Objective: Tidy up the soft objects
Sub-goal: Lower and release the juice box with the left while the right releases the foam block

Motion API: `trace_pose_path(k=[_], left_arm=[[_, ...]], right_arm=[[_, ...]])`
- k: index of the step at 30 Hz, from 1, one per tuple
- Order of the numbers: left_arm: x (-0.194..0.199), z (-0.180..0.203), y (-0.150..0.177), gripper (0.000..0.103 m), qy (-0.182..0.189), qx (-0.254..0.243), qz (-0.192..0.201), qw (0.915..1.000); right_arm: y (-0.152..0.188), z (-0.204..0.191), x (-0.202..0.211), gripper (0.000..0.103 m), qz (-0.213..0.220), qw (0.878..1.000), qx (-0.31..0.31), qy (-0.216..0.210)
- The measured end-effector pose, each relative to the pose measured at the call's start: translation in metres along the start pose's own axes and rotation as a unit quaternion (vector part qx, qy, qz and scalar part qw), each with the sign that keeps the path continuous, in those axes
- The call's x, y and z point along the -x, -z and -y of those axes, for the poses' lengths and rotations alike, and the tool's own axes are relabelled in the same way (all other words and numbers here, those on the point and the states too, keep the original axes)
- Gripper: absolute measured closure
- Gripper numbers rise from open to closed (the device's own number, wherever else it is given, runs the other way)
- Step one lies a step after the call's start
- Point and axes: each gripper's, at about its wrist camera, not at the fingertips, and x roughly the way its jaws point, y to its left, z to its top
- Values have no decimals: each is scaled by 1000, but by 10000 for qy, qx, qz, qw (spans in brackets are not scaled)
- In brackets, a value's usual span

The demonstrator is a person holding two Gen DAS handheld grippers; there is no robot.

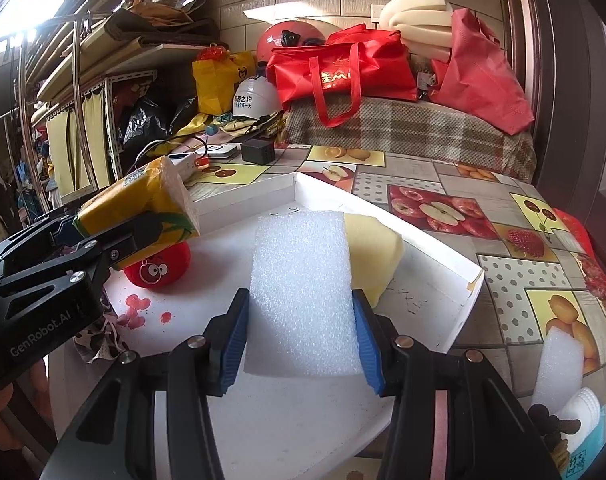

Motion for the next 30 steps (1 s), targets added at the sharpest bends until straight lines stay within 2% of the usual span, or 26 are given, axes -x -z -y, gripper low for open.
trace_pose_path(k=[2,4,5,6,7,11,14,30], left_arm=[[0,-1,-1,52,-30,10,4,10000],[1,-1,-1,42,-133,11,36,9999],[3,0,-1,21,-195,7,84,9998],[5,0,0,4,-243,-10,154,9996],[9,1,0,0,-279,-33,242,9993],[17,7,2,0,-339,-169,453,9983],[18,4,2,0,-363,-83,503,9980],[25,-3,3,0,-582,139,654,9961]], right_arm=[[0,0,1,52,6,10000,-9,27],[0,0,2,36,27,9999,-17,119],[0,-1,2,23,43,9999,-19,150],[0,-1,3,20,63,9998,-16,162],[0,-1,4,20,84,9998,-3,175],[1,-4,6,15,166,9994,57,300],[1,-3,7,0,202,9991,44,363],[2,1,14,0,377,9982,-95,458]])
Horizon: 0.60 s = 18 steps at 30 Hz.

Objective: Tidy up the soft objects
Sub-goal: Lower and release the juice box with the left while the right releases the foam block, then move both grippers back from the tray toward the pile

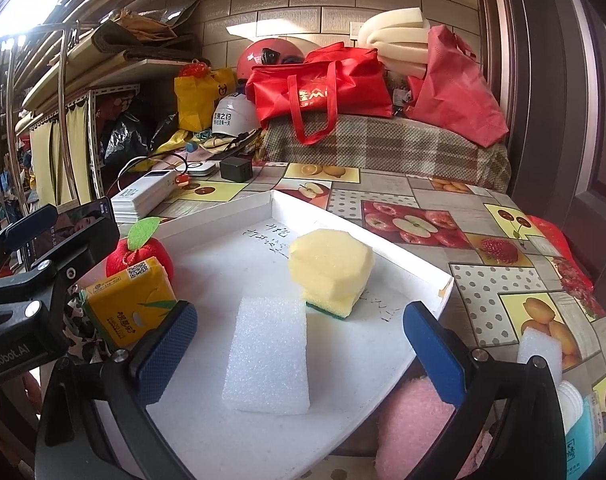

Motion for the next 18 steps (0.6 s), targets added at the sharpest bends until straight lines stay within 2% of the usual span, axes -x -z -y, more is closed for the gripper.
trace_pose_path(k=[16,18], left_arm=[[22,0,7,0,-161,129,109,9997],[26,2,8,0,-125,135,105,9998]], right_arm=[[16,20,57,0,1134,9915,-565,302],[21,24,66,0,1154,9914,-598,153]])
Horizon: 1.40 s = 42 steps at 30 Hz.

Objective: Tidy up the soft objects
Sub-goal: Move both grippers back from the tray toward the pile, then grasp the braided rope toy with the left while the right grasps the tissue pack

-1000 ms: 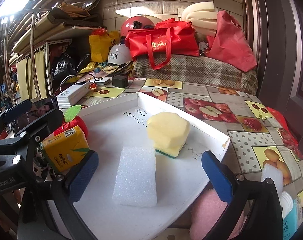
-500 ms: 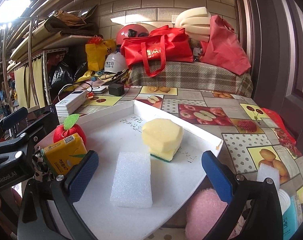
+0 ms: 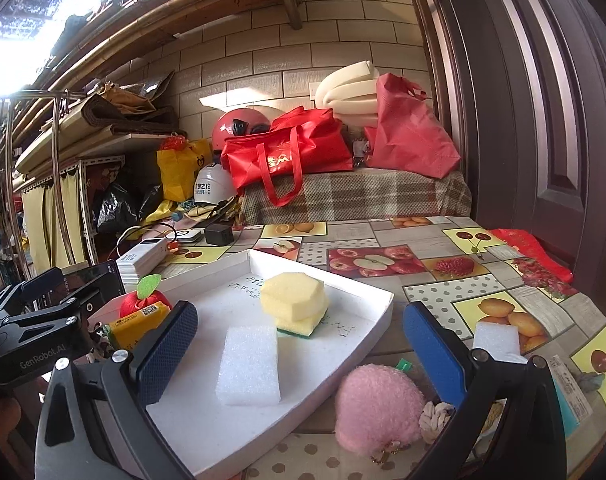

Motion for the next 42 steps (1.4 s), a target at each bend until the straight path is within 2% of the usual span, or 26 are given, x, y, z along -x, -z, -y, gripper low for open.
trace_pose_path(k=[5,8,11,13,15,18,21,25,29,31,32,33,34,35,36,37,38,42], left_arm=[[11,12,3,0,241,-108,-56,9996],[17,22,6,0,437,-228,-79,9988],[23,33,7,0,607,-328,-94,9976],[26,39,8,0,743,-383,-104,9964],[28,47,9,0,1027,-489,-177,9934],[35,66,12,0,1429,-748,-230,9866],[41,87,15,0,1870,-897,-379,9775],[46,121,19,0,2225,-1125,-635,9663],[41,151,25,0,2187,-1516,-974,9590],[37,161,30,0,2113,-1760,-1149,9546],[35,165,32,0,2128,-1829,-1220,9521],[34,168,32,0,2165,-1861,-1270,9499],[32,169,34,0,2211,-1869,-1308,9482],[30,171,34,0,2249,-1867,-1339,9469],[27,175,33,0,2288,-1859,-1366,9458],[25,178,33,0,2327,-1850,-1383,9447],[22,183,32,0,2364,-1846,-1377,9440],[10,215,31,0,2420,-2118,-1293,9380]], right_arm=[[4,19,27,0,120,9996,-171,214],[6,37,42,0,121,9995,-288,14],[8,64,64,0,269,9985,-484,39],[9,87,77,0,372,9969,-641,251],[9,111,85,0,334,9956,-688,540],[11,152,95,0,168,9908,-969,926],[15,187,96,0,-212,9857,-1339,1005],[22,198,87,0,-812,9845,-1412,651],[25,172,71,0,-1256,9890,-723,287],[27,159,58,13,-1570,9866,-382,207],[29,155,51,28,-1728,9844,-290,178],[31,156,45,37,-1876,9817,-272,166],[33,158,40,40,-1999,9792,-307,161],[36,161,36,47,-2076,9774,-383,141],[37,165,34,61,-2146,9755,-484,73],[39,169,35,69,-2148,9749,-593,26],[39,174,37,75,-2099,9752,-699,-15],[37,183,48,76,-1847,9778,-985,-60]])
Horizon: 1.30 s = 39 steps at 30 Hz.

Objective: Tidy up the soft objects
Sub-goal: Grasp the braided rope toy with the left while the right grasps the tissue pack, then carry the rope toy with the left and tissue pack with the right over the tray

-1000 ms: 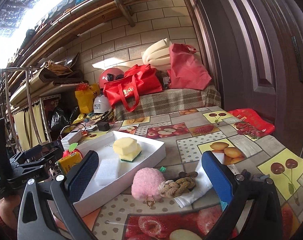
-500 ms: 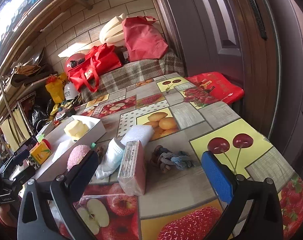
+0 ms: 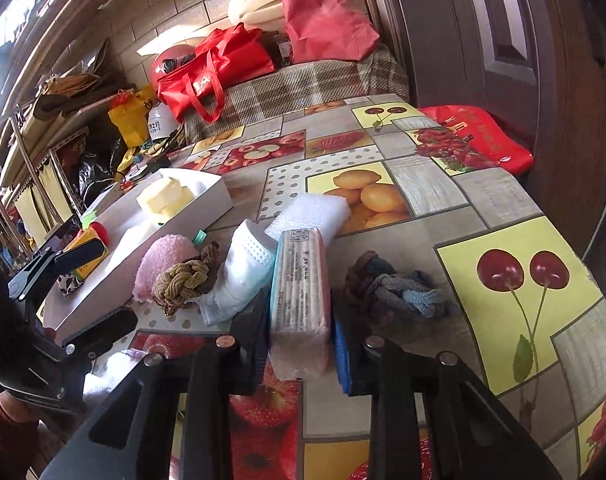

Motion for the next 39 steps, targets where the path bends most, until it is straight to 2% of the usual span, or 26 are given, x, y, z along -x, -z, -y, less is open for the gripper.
trace_pose_path(k=[5,7,8,9,12,18,21,29,39], left_arm=[[-33,31,-12,2,-166,-672,-352,9970],[-40,34,-15,22,-165,-747,-406,9962],[-42,34,-15,47,-124,-763,-448,9960],[-41,33,-15,68,-70,-749,-421,9963],[-29,24,-14,81,127,-505,-179,9985],[-6,11,-12,81,477,31,251,9985],[10,7,-8,81,489,189,509,9973],[52,-13,10,81,255,534,1095,9922],[75,-34,28,81,-28,642,1226,9904]], right_arm=[[-3,3,-1,76,-14,9999,-108,-71],[-4,4,-3,76,-48,9998,-133,-114],[-4,4,-2,76,-47,9998,-143,-132],[-4,5,-2,76,-39,9998,-148,-156],[-4,4,0,76,9,9998,-138,-170],[-4,2,3,76,97,9999,-71,-106],[-4,-2,9,76,276,9996,20,-38],[-1,-21,36,76,1043,9926,493,369],[6,-42,56,76,1605,9845,526,474]])
